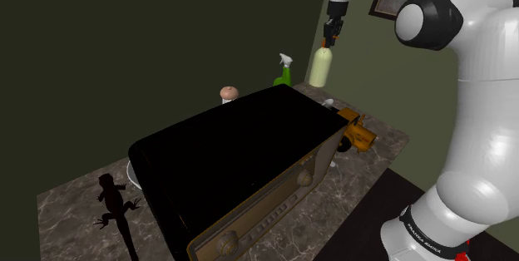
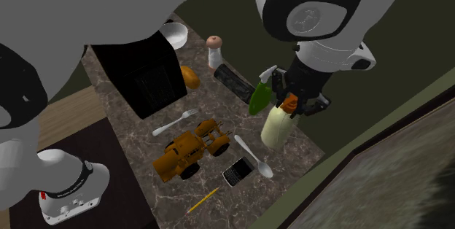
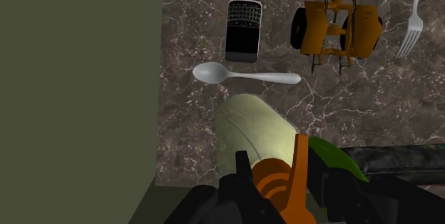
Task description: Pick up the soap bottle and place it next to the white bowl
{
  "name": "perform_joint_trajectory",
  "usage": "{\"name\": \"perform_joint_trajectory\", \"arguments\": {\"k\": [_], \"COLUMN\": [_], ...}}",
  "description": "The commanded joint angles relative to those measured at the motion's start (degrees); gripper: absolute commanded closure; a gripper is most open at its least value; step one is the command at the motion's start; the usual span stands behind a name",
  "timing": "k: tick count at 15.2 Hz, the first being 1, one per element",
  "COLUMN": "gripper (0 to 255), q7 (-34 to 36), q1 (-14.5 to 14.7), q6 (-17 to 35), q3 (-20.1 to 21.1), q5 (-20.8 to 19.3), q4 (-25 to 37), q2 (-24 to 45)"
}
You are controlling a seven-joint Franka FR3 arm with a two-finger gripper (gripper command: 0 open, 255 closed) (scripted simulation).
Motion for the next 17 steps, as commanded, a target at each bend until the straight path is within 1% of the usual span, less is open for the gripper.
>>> {"name": "perform_joint_trajectory", "arguments": {"k": [1, 7, 9, 11, 14, 17], "gripper": [255, 255, 255, 255, 255, 255], "q7": [0.03, 0.09, 2.19, 4.46, 8.09, 11.88], "q1": [-0.29, -1.75, 1.36, 4.09, 7.72, 10.93], "q6": [-1.79, -8.18, -5.70, -3.86, -1.83, -0.37], "q3": [0.01, 0.16, 0.28, 0.59, 1.34, 2.39], "q5": [0.11, 0.80, -0.25, -1.14, -2.25, -3.13], "q4": [2.21, 11.21, 4.62, -0.50, -6.48, -11.05], "q2": [0.41, 2.97, -1.15, -4.50, -8.59, -11.85]}}
